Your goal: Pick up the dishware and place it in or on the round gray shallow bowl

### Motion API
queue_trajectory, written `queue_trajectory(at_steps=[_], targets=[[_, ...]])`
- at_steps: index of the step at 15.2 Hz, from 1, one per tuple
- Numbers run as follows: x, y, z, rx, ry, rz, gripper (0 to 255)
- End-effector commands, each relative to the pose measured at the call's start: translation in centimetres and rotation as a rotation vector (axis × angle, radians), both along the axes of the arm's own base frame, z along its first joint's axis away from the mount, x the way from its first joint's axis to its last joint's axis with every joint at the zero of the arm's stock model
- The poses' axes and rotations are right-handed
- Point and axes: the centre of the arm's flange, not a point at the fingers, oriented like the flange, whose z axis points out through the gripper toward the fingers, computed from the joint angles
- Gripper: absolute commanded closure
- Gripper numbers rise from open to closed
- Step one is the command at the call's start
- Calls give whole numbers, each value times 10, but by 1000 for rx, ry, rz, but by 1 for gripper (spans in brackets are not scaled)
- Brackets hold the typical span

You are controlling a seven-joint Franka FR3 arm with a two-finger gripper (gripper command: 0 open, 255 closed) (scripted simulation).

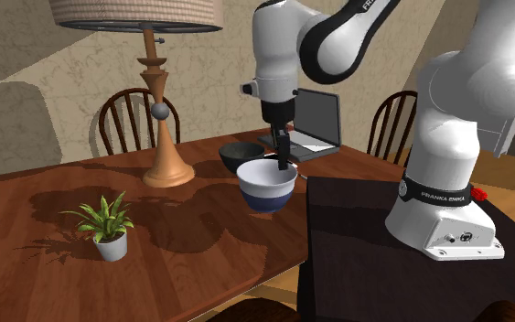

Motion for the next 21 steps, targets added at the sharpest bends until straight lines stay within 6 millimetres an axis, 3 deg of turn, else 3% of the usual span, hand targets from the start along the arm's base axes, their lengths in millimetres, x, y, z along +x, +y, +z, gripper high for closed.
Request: queue_trajectory(at_steps=[1, 6, 13, 21], targets=[[9, -5, -23, -7, -16, 8, 0], [24, -19, -82, -28, -42, 19, 0], [23, -27, -118, -28, -42, 19, 0], [23, -28, -120, -28, -42, 19, 0]])
